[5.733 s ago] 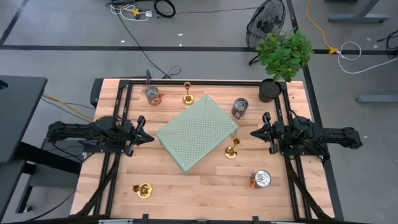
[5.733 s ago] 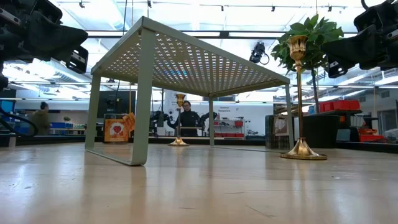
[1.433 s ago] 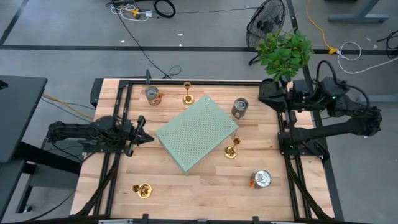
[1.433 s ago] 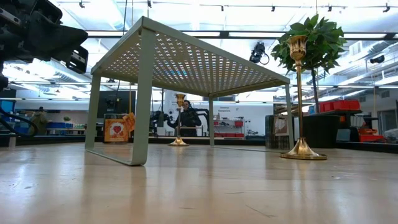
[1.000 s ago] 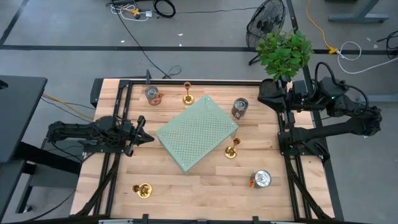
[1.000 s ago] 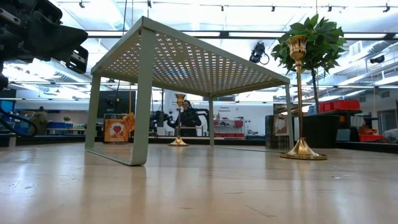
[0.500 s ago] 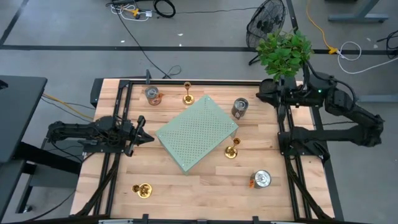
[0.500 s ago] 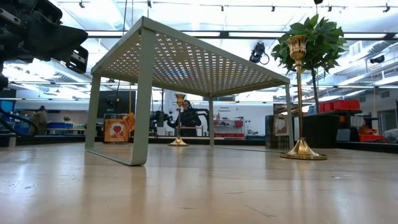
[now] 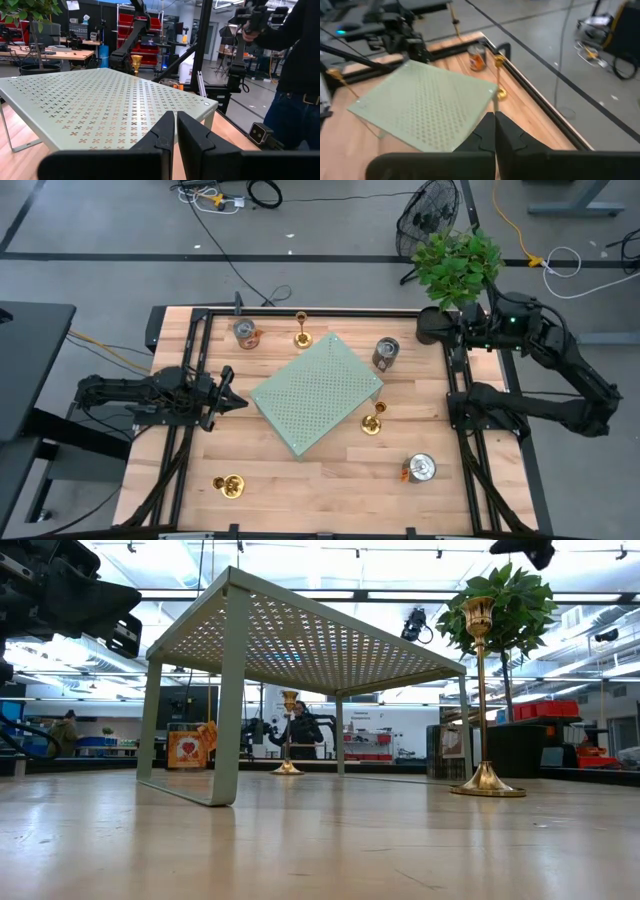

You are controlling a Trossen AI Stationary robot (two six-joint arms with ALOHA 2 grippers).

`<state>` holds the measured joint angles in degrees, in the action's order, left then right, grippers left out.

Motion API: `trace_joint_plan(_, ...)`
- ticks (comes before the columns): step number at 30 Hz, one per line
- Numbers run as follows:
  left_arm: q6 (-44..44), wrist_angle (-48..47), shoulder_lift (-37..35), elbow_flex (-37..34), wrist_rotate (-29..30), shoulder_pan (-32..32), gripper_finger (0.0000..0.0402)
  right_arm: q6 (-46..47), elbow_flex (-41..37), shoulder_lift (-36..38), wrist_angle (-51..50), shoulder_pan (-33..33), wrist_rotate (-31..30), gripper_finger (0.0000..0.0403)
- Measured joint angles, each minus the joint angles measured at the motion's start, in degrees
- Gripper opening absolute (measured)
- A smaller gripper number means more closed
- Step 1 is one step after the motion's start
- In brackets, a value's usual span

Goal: Pick & Place candle stick holders
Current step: Put the top right silver scented candle on the shelf

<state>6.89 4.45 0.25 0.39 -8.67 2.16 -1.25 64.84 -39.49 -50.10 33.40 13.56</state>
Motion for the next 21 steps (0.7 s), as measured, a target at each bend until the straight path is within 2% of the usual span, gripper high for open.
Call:
trace_joint_plan(7, 0.0, 0.0, 0.0, 0.0, 0.0, 0.0, 0.0025, -2.4, 0.0, 0.6, -3.6, 3.7, -0.3, 0.0000)
trace_joint_plan(21, 0.0, 0.0, 0.0, 0.0, 0.0, 0.0, 0.0025, -6.7, 0.0, 3.3, -4.8, 3.7, -0.8, 0.0016)
